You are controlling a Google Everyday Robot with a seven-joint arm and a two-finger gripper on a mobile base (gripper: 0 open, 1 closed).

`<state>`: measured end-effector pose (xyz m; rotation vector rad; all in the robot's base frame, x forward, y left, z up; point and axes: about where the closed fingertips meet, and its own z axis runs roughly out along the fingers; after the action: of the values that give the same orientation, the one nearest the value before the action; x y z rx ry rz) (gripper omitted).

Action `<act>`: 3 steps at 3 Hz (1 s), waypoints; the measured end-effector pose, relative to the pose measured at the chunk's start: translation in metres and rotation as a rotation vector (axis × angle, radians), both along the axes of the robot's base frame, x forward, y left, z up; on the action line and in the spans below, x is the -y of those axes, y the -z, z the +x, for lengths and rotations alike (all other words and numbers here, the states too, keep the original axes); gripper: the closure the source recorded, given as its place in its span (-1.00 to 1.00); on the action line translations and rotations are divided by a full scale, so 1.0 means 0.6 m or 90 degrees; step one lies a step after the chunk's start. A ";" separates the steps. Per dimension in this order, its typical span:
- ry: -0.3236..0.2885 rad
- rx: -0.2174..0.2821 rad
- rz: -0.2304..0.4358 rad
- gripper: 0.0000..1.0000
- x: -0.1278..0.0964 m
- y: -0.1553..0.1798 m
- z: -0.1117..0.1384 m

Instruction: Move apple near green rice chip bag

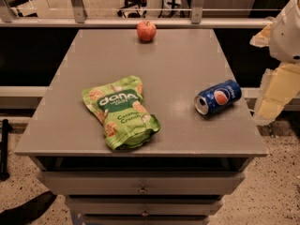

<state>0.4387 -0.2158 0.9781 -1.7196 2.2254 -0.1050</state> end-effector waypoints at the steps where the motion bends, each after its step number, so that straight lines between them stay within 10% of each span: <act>1: 0.002 0.007 0.005 -1.00 -0.003 -0.001 0.007; 3: 0.055 0.077 0.125 -1.00 -0.060 0.029 0.233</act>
Offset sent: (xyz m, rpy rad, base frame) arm 0.1091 0.0233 -0.0170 0.1615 -0.1090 -0.0911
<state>0.5787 -0.1801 0.9606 -1.4752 2.1446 -0.0104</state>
